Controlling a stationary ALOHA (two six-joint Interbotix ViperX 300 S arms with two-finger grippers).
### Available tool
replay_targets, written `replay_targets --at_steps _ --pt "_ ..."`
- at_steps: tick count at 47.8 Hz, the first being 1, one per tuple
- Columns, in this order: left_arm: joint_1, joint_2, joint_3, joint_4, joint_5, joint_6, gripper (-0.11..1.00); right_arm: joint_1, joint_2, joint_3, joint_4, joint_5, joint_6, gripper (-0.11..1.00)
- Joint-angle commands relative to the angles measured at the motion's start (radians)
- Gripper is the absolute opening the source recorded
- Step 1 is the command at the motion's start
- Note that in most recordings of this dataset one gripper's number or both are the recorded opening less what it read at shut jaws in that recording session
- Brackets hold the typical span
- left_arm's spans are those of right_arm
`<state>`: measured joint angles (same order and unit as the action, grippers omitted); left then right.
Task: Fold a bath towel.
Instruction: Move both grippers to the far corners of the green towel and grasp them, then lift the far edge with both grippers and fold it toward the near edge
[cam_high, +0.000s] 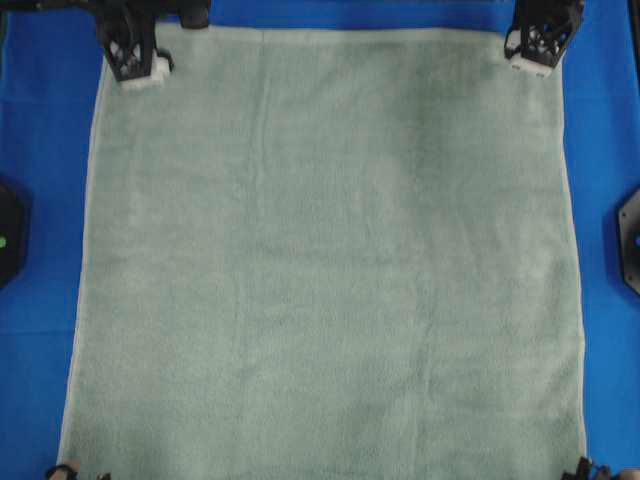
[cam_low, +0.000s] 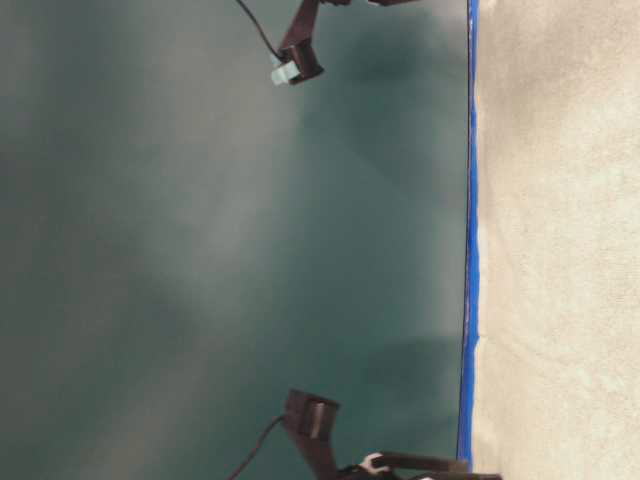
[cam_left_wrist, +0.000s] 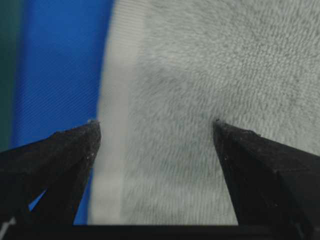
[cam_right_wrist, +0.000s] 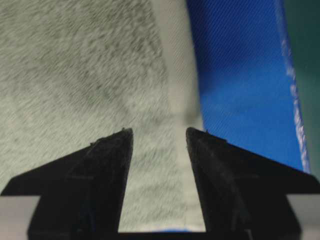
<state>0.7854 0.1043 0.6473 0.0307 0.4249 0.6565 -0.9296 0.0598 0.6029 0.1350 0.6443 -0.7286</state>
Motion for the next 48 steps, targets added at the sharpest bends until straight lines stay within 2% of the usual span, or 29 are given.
replay_targets --at_steps 1,20,23,26,29,32,37,41,48 --pt "0.002 0.005 -0.006 -0.002 -0.037 0.005 0.87 -0.015 0.005 -0.009 0.005 -0.029 -0.005 0.53" --pt "-0.011 0.081 -0.012 -0.002 -0.035 0.009 0.87 -0.018 0.1 0.011 0.002 -0.077 -0.017 0.52" --pt "-0.026 0.08 -0.012 0.005 -0.034 0.009 0.86 -0.018 0.1 0.011 0.002 -0.077 -0.023 0.49" --pt "-0.037 0.08 -0.017 0.008 -0.034 0.014 0.83 -0.018 0.098 0.012 0.002 -0.077 -0.029 0.4" --pt "-0.046 0.077 -0.021 0.008 -0.031 0.028 0.72 -0.018 0.098 0.012 0.002 -0.077 -0.029 0.24" --pt "-0.051 0.066 -0.02 0.008 -0.035 0.049 0.57 -0.018 0.098 0.014 0.002 -0.075 -0.029 0.11" --pt "-0.046 0.038 -0.006 -0.002 -0.023 0.028 0.26 -0.018 0.092 0.025 0.005 -0.08 -0.02 0.09" --pt "-0.048 0.008 0.012 -0.002 0.015 -0.008 0.05 -0.018 0.078 0.037 0.005 -0.08 -0.014 0.09" --pt "-0.052 -0.094 0.034 0.002 0.031 -0.02 0.04 -0.015 0.017 0.049 0.005 -0.078 -0.006 0.09"
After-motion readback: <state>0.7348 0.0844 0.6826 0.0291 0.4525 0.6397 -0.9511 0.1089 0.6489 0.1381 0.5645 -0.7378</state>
